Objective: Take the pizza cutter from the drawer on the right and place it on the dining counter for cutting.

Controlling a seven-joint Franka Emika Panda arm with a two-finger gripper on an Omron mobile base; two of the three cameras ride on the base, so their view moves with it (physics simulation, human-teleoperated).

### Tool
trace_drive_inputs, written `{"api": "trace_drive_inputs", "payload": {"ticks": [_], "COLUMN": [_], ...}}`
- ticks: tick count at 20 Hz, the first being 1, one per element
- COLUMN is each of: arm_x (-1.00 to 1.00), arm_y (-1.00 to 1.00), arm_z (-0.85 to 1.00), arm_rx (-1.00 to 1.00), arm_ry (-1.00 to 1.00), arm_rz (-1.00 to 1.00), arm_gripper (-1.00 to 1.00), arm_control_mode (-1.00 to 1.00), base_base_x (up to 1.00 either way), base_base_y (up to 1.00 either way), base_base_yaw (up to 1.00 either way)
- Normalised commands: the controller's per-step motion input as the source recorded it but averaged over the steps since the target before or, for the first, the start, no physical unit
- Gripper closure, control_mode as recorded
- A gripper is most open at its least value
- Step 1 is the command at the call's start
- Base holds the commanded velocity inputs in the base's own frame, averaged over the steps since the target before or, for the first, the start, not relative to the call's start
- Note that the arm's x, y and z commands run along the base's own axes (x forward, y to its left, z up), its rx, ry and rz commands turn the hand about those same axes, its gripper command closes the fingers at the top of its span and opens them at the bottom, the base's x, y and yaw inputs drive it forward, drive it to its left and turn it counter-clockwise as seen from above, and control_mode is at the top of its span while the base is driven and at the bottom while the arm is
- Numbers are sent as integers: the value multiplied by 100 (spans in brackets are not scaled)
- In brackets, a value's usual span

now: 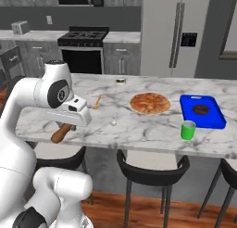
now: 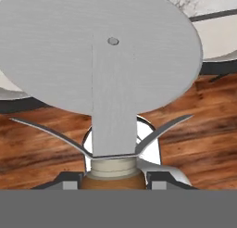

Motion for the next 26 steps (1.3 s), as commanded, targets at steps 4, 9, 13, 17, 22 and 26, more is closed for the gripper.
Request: {"api": "trace_drive_inputs", "payload": {"ticks": [4,9,13,17,22,26], "arm_x": [0,0,0,0,20,100], "arm_y": [0,0,0,0,-5,-23], "arm_z": [0,0,0,0,0,-1], "arm_rx": [0,0,0,0,1,6], "arm_ry": [0,0,0,0,-1,-1], "arm_rz": [0,0,0,0,1,5], "arm_gripper": [100,100,100,100,100,100], "arm_control_mode": [100,100,100,100,-100,-100], "base_base_x": [15,31,56,52,49,0], "base_base_y": [-89,-52,-29,-22,-18,0], "base_base_yaw": [15,3,0,0,1,0]}}
